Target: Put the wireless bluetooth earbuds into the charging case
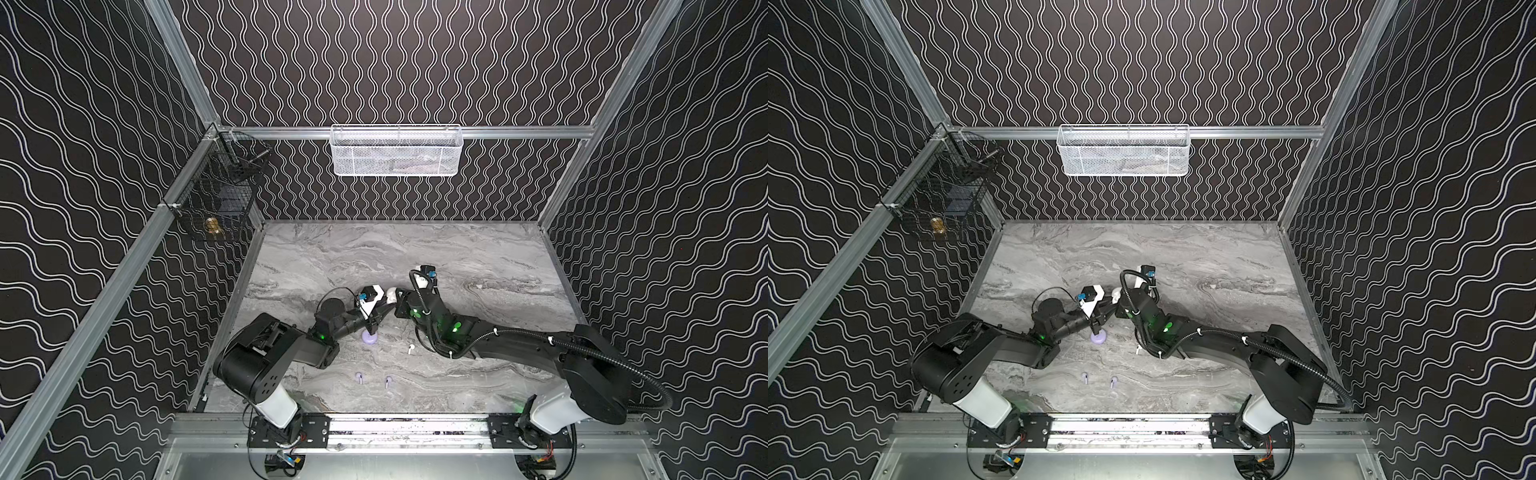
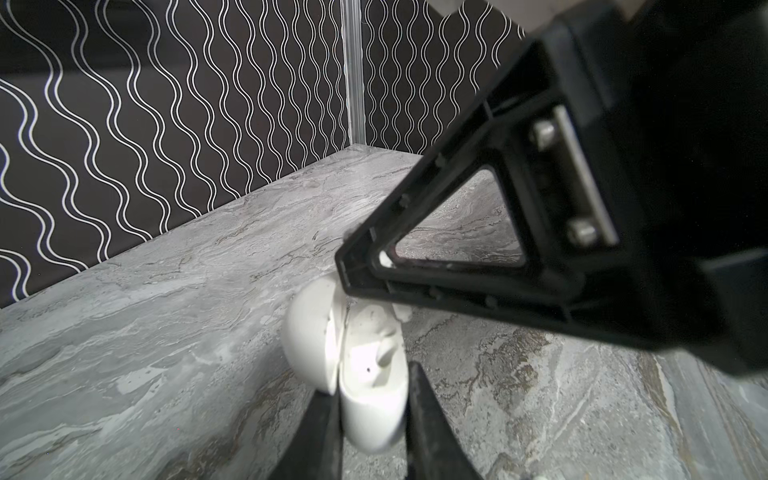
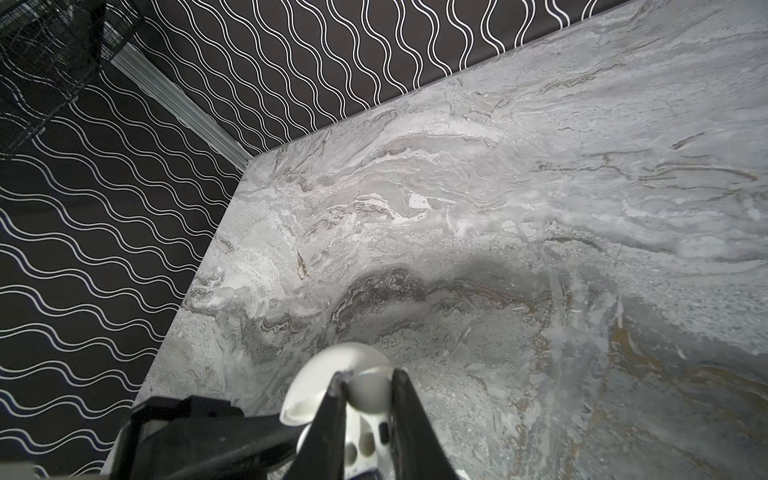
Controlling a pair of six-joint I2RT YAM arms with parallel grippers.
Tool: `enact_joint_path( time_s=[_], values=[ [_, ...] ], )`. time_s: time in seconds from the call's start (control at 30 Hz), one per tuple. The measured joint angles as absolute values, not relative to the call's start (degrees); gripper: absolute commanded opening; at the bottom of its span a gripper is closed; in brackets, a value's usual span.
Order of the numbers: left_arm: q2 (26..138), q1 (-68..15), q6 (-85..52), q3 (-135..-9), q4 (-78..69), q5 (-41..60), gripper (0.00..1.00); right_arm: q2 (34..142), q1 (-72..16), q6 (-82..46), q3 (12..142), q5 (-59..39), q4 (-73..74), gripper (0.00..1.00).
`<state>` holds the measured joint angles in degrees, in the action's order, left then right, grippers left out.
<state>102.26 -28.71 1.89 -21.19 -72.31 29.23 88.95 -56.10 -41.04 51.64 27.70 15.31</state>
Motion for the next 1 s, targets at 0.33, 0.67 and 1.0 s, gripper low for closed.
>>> enact_joint_path(
  time_s=[0.33, 0.67, 1.0],
  values=[
    [102.26, -28.67, 1.89, -21.19, -72.23, 29.19, 0.20, 90.08, -56.10, -40.86, 52.62, 27.70, 16.05, 0.21],
    [102.26, -28.60, 1.87, -21.12, -72.12, 29.04, 0.20, 90.45, -56.10, -40.97, 51.79, 27.57, 18.17, 0.21],
    [102.28, -27.90, 1.28, -20.97, -72.71, 29.78, 0.20, 90.06, -56.18, -41.12, 48.07, 27.53, 21.56, 0.21]
  ],
)
